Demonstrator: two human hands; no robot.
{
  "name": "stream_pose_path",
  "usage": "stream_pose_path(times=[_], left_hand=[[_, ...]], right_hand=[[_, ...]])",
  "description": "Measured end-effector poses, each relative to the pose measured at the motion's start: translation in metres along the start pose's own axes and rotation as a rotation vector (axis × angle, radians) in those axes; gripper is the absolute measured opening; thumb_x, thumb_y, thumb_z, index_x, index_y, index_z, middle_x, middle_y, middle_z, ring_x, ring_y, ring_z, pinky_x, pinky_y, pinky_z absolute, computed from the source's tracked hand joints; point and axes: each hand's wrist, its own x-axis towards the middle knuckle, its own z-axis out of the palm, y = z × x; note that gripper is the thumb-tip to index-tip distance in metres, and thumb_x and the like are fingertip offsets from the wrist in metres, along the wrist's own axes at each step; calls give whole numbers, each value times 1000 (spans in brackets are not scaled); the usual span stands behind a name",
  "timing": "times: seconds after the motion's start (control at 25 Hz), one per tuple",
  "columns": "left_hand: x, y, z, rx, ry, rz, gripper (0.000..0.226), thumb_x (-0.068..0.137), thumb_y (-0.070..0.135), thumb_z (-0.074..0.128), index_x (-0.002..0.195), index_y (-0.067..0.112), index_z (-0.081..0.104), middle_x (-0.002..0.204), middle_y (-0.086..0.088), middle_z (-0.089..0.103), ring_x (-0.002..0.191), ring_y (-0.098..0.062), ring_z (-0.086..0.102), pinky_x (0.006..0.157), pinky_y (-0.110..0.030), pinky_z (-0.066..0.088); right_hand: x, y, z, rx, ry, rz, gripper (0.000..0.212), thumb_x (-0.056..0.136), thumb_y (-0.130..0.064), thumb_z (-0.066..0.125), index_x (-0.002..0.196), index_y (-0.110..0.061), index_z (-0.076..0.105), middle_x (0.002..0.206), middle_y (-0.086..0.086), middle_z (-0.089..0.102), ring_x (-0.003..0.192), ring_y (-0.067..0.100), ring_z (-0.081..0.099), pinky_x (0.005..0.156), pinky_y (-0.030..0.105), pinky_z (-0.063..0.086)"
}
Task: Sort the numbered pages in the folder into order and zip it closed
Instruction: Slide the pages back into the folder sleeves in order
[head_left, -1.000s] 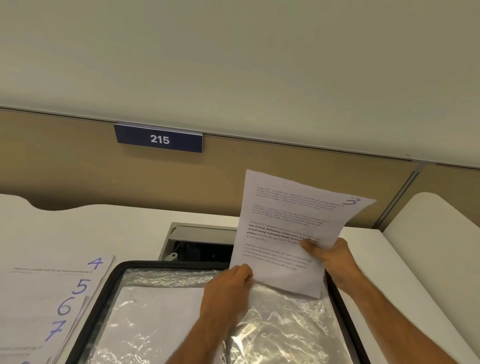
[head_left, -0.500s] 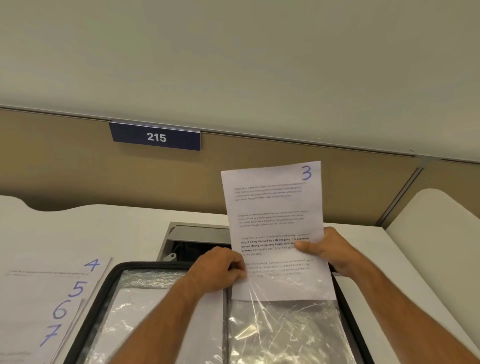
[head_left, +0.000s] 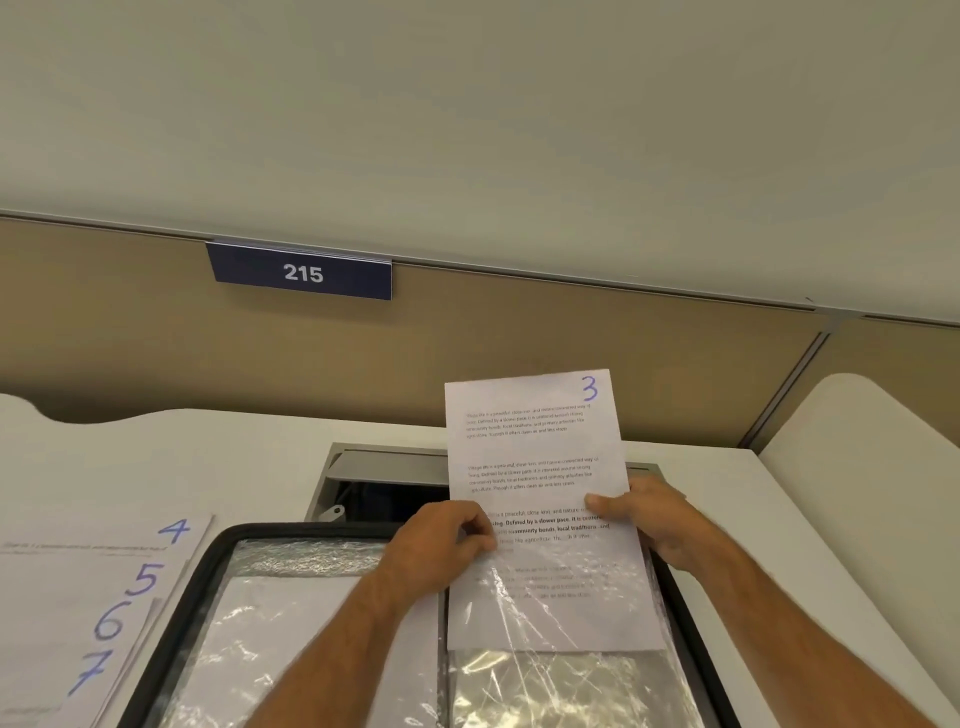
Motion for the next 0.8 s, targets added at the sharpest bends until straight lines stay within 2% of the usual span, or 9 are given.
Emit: stream_pose_path(times=[0.16,0.32,0.4,0.6,0.8], left_hand=[[-4,-1,6,-44,34,-34,8,89,33,73,86,33,66,102,19,66,94,-4,66,88,-32,59],[-8,-5,13,-80,103,-42,9,87,36,75,84,34,67,99,20,67,92,-3,66,85,-32,59],[-8,-6,16,-85,143,-43,10,86,37,76,83,36,66,97,21,67,92,-2,65,85,-32,59],[-10,-11,22,-70,192,-5,14,85,39,75,82,41,62,94,24,65,90,3,63,84,-25,57],[-13,-14,26,-73,203,30,12,85,41,75,86,41,63,100,27,64,93,9,61,83,-18,56]], right_hand=[[-1,-1,-9,-235,-92,120,26,85,-4,76,110,-7,74,103,6,78,93,25,75,91,42,59],[3,5,-6,-25,-4,63,28,89,-17,73,113,-4,72,108,11,76,99,31,74,93,46,57],[7,10,-5,-9,30,71,28,89,-19,74,112,-3,72,107,12,76,99,32,73,96,50,55],[7,10,-10,-298,-11,188,24,84,-13,78,107,-10,74,100,1,78,99,25,73,97,42,54],[2,6,-5,-70,51,49,15,92,-15,70,104,-8,75,103,8,78,91,22,75,77,30,56]])
